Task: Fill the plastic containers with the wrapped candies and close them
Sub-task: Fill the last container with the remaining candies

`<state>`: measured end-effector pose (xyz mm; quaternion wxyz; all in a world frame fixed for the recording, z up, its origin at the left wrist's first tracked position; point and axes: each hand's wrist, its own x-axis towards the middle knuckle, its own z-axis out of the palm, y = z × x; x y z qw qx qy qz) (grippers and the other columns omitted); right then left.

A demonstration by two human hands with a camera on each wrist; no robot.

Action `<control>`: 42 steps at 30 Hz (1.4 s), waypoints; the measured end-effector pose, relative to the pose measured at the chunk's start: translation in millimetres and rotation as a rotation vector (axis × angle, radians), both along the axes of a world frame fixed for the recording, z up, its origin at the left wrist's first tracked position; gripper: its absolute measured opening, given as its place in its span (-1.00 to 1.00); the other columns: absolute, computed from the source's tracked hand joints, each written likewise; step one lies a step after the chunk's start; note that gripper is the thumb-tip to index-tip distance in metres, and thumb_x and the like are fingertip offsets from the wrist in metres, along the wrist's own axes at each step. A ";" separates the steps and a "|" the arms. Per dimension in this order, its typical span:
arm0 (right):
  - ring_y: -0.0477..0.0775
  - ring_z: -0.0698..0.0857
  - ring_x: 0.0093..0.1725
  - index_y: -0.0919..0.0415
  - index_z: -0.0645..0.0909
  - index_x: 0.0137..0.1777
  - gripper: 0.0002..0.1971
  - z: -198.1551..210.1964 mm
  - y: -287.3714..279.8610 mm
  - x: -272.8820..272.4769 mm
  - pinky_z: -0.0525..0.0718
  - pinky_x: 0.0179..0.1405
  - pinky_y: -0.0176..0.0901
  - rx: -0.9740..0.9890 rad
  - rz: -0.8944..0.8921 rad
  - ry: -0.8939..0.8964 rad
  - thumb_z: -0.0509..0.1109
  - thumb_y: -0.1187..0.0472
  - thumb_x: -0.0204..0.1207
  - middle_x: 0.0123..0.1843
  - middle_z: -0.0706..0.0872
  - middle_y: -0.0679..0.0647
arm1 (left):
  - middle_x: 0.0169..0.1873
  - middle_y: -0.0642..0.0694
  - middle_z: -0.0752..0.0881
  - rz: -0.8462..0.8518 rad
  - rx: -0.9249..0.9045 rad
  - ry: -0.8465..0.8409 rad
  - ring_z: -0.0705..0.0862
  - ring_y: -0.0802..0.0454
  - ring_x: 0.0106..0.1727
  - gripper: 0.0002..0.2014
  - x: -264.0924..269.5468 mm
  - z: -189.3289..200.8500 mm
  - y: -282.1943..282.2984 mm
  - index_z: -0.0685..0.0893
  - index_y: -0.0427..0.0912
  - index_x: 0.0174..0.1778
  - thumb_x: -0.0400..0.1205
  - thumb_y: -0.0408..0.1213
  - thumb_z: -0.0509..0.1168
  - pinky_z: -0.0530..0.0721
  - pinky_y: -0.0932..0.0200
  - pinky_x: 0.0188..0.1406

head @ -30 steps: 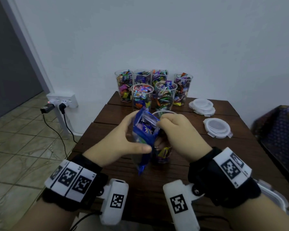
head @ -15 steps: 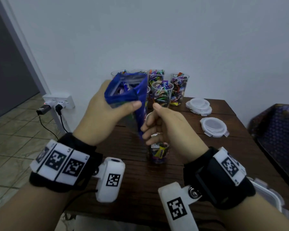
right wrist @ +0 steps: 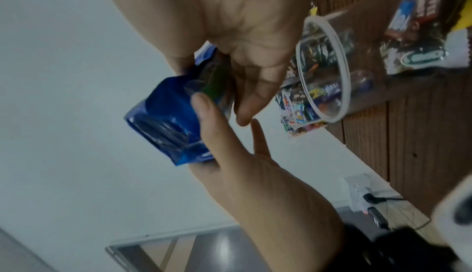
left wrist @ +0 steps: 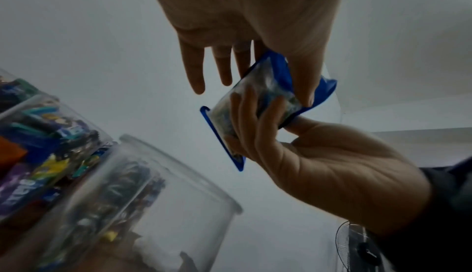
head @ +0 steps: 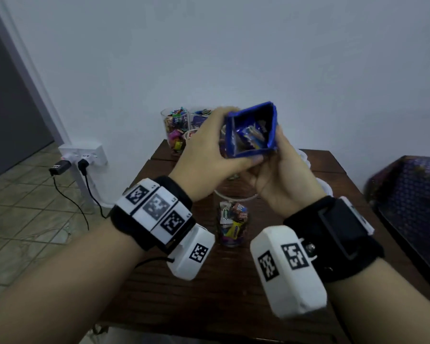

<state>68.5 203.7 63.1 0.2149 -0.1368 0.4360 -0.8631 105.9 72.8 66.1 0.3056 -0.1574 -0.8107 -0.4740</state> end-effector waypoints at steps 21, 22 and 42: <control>0.15 0.71 0.18 0.33 0.41 0.37 -0.67 -27.3 7.9 -44.2 0.66 0.25 0.13 0.384 -0.325 0.280 0.25 0.22 0.66 0.20 0.68 0.16 | -0.05 -0.08 0.69 0.129 -0.077 -0.519 0.54 0.31 -0.29 -0.74 -36.8 -21.9 -30.2 0.69 -0.25 0.24 0.71 -0.33 0.19 0.53 0.17 0.04; 0.07 0.73 0.11 0.35 0.40 0.37 -0.66 -27.1 7.8 -44.5 0.70 0.18 0.01 0.395 -0.329 0.307 0.25 0.24 0.66 0.14 0.69 0.11 | -0.07 -0.06 0.68 0.134 -0.072 -0.527 0.53 0.32 -0.30 -0.74 -38.2 -21.8 -30.4 0.69 -0.26 0.24 0.70 -0.35 0.20 0.52 0.20 0.01; 0.05 0.61 0.34 -0.22 0.40 0.37 -0.51 -22.6 9.9 -37.0 0.60 0.32 0.23 0.486 -0.114 0.559 0.35 0.07 0.43 0.35 0.61 0.03 | -0.29 -0.12 0.66 0.134 0.191 -0.468 0.57 0.30 -0.44 -0.84 -30.1 -42.2 -37.5 0.65 -0.12 -0.26 0.60 -0.44 0.34 0.55 0.44 -0.34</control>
